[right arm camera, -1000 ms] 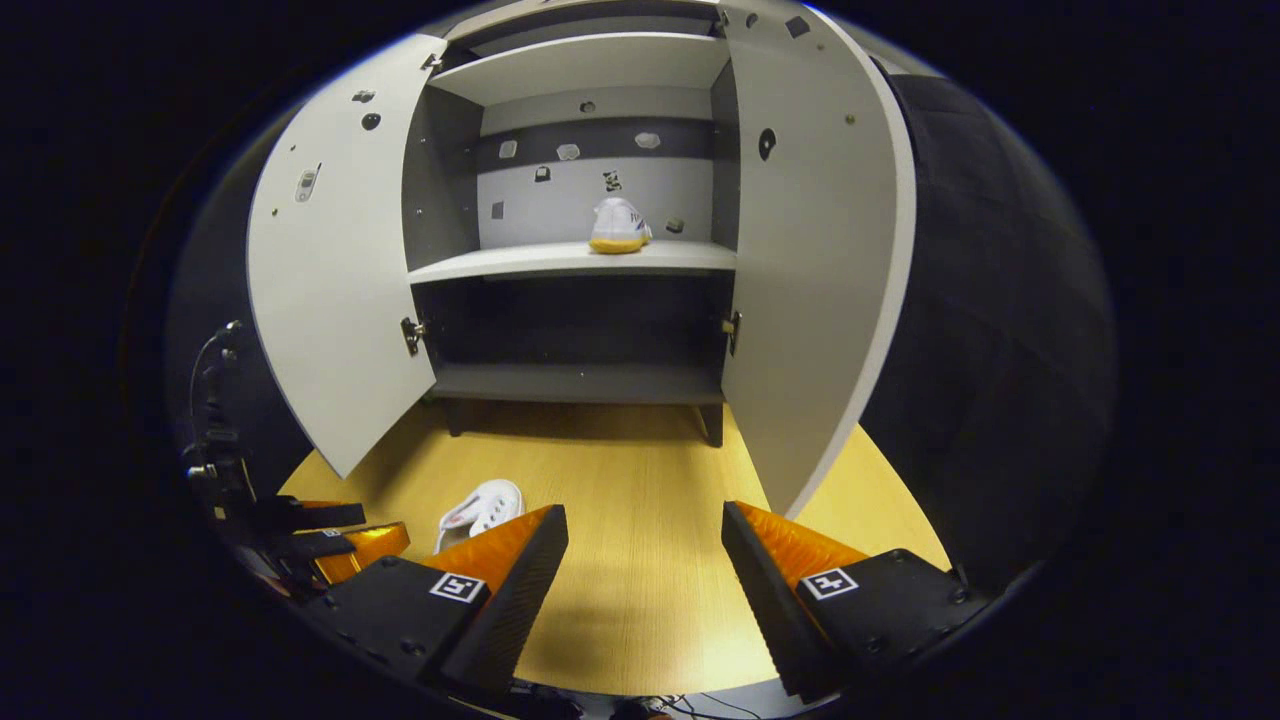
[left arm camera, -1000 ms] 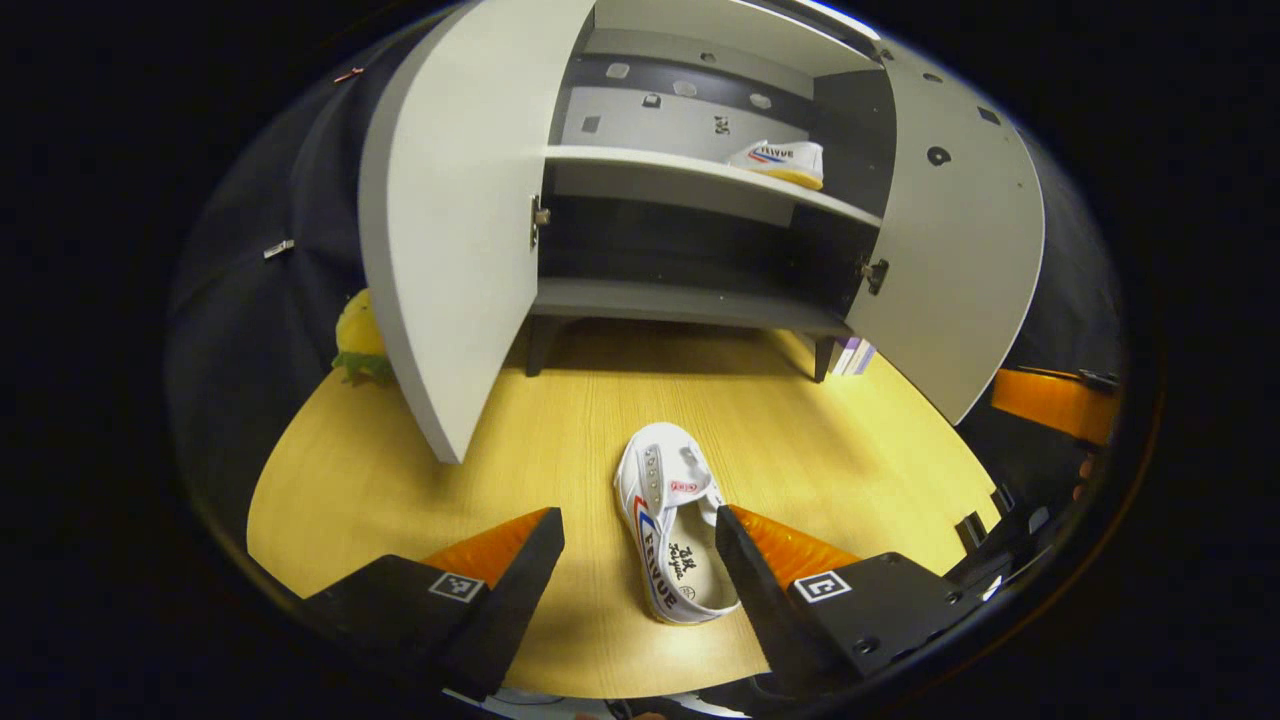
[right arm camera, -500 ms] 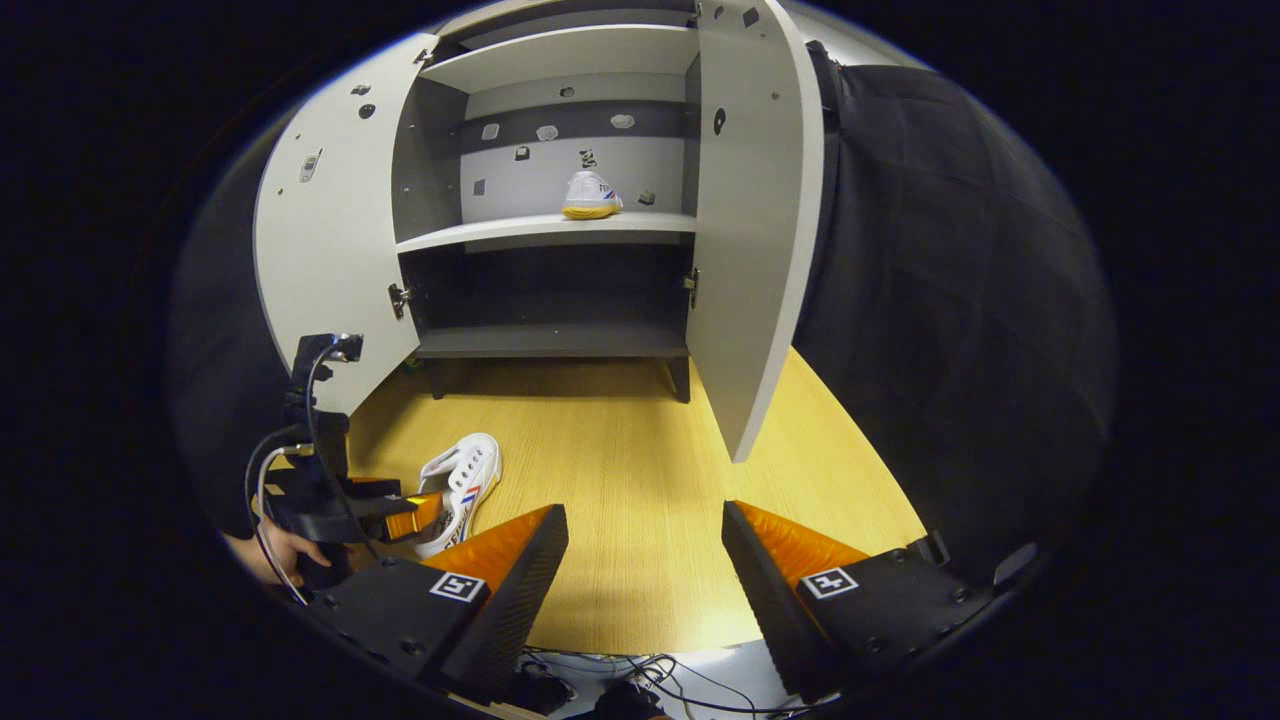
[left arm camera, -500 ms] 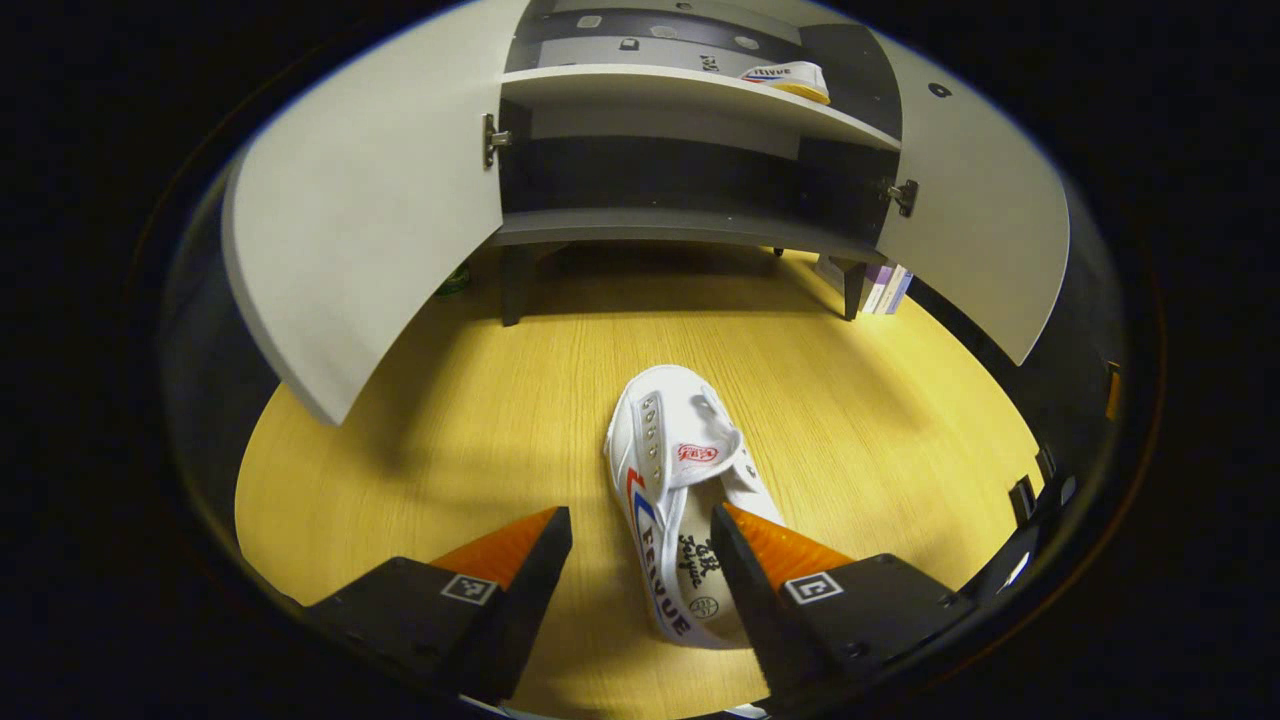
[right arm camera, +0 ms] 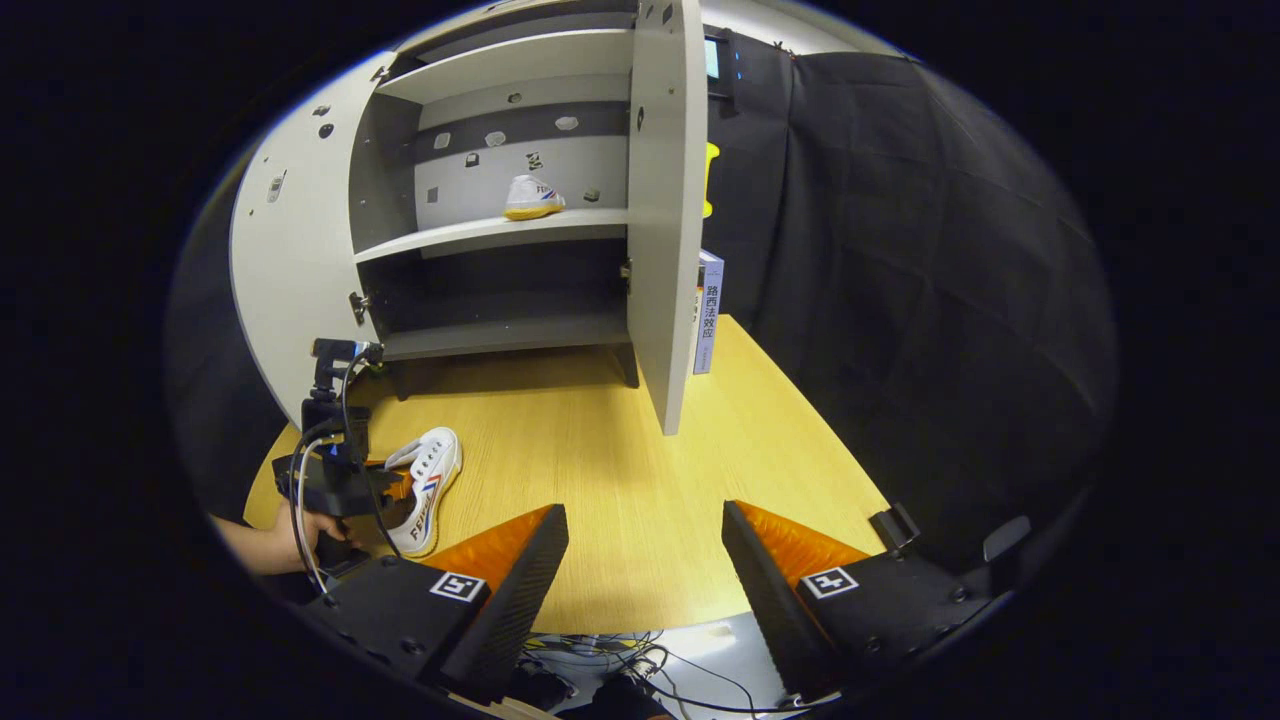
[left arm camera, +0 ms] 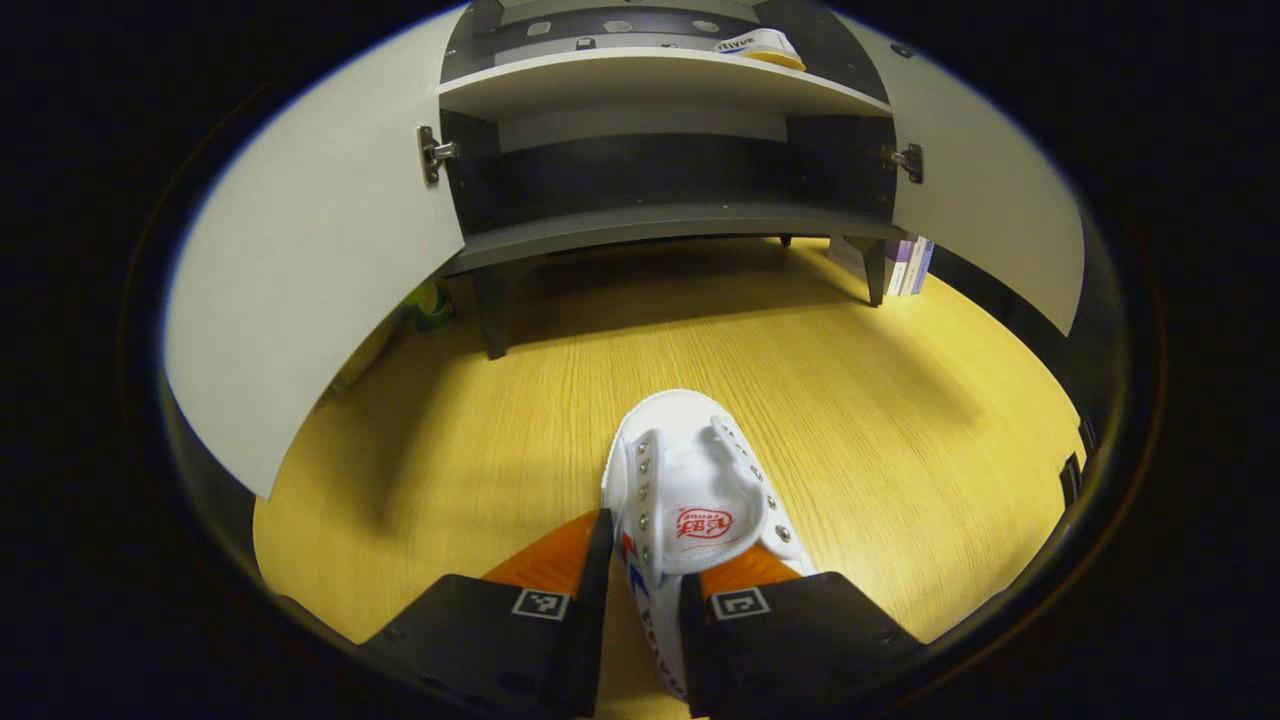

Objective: Grab one shoe with the right hand and put it into the shoe cabinet, grab the other shoe with the left hand and put it into the shoe cabinet; then close the right door with the right hand and the left door with the left hand.

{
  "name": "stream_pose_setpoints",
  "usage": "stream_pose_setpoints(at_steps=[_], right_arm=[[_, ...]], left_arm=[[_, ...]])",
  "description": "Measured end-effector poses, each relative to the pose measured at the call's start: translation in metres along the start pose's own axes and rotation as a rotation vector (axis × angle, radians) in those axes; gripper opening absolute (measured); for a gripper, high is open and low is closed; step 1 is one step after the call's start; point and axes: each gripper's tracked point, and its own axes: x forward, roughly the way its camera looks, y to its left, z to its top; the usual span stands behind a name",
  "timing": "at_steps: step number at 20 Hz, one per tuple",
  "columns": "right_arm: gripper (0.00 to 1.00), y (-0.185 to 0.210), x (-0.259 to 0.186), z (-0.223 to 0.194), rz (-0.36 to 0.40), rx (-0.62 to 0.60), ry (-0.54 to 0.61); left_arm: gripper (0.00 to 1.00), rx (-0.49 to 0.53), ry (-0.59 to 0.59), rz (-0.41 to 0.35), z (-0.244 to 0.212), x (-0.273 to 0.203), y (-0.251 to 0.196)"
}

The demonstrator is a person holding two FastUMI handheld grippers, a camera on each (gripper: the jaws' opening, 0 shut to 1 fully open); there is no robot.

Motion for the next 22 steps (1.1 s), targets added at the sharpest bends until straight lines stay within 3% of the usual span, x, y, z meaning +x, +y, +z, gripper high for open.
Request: stream_pose_setpoints(at_steps=[3,5,9,14,17,22], right_arm=[[0.99,-0.008,-0.002,0.000,0.000,0.012,-0.003],[0.99,-0.012,-0.001,-0.002,0.002,0.014,-0.004],[0.99,-0.020,0.003,0.001,0.017,0.018,-0.023],[0.99,-0.033,0.010,0.006,0.031,0.029,-0.045],[0.99,-0.040,0.020,0.012,0.041,0.029,-0.058],[0.99,-0.056,0.028,0.016,0.055,0.062,-0.081]], left_arm=[[0.11,-0.023,0.023,0.032,-0.004,0.006,0.012],[0.08,-0.035,0.048,0.023,-0.007,0.004,0.011],[0.05,-0.065,0.076,0.003,-0.001,-0.008,0.008],[0.05,-0.138,0.037,0.000,0.037,-0.059,0.006],[0.05,-0.185,0.003,-0.030,0.080,-0.091,0.006],[0.05,-0.204,-0.152,-0.031,0.181,-0.142,0.015]])
